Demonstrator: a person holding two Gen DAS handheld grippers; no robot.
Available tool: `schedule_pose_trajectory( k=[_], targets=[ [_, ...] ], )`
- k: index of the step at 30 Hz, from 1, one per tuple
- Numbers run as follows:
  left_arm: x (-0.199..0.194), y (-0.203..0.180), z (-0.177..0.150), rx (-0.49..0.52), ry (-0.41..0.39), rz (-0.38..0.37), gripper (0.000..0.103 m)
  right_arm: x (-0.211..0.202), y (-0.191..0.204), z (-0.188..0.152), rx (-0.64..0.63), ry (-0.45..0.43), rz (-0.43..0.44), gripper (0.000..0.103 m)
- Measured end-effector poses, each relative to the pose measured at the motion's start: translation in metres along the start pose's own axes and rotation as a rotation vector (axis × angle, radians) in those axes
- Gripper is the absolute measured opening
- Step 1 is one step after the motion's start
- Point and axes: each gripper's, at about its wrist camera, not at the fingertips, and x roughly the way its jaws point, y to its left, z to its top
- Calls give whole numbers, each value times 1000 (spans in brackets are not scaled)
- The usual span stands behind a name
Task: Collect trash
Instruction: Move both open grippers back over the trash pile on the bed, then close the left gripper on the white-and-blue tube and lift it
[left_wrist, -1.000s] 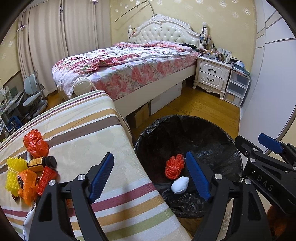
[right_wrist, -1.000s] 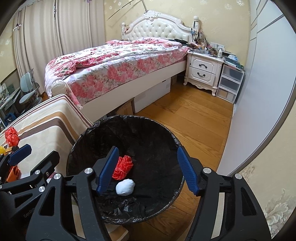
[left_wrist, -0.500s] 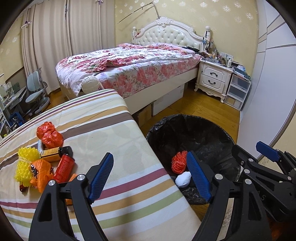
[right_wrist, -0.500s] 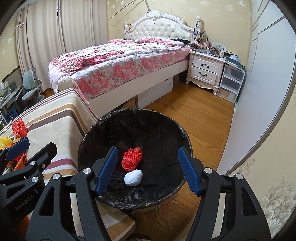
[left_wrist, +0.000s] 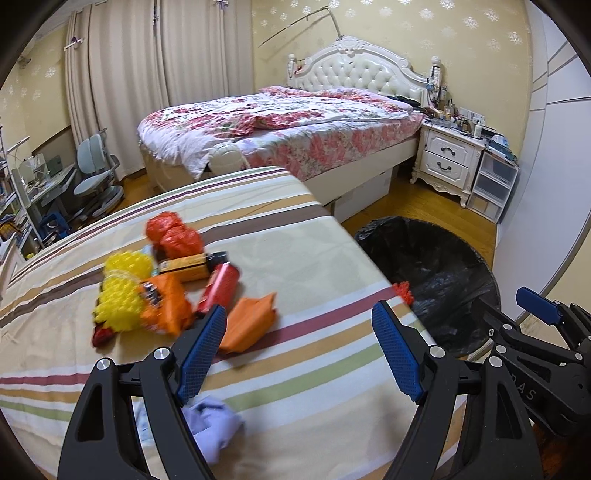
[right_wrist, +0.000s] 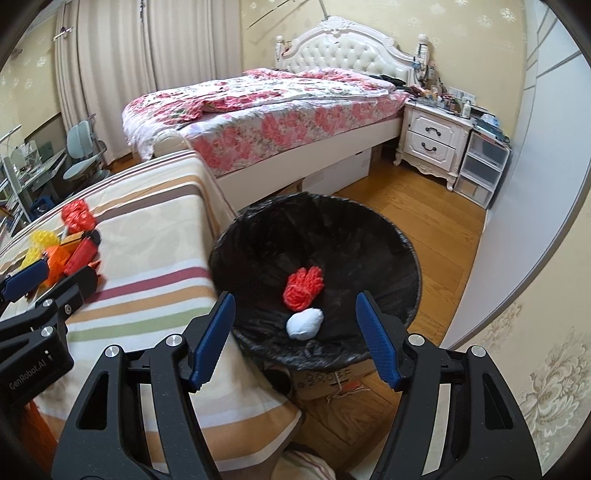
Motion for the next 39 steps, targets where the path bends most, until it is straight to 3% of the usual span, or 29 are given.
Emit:
schedule_pose_trajectory(
  k=[14,26,39],
  targets=[
    [-19,74,-28,-94,33,110,78,-17,61,-17,-92,8,100,66],
    [2,99,-40,-100,111,112,78,-10,85,-19,-131,30,132,66],
    [1,107,-46,-87,137,60,47,-8,93,-22,-147,40,145,66]
  ],
)
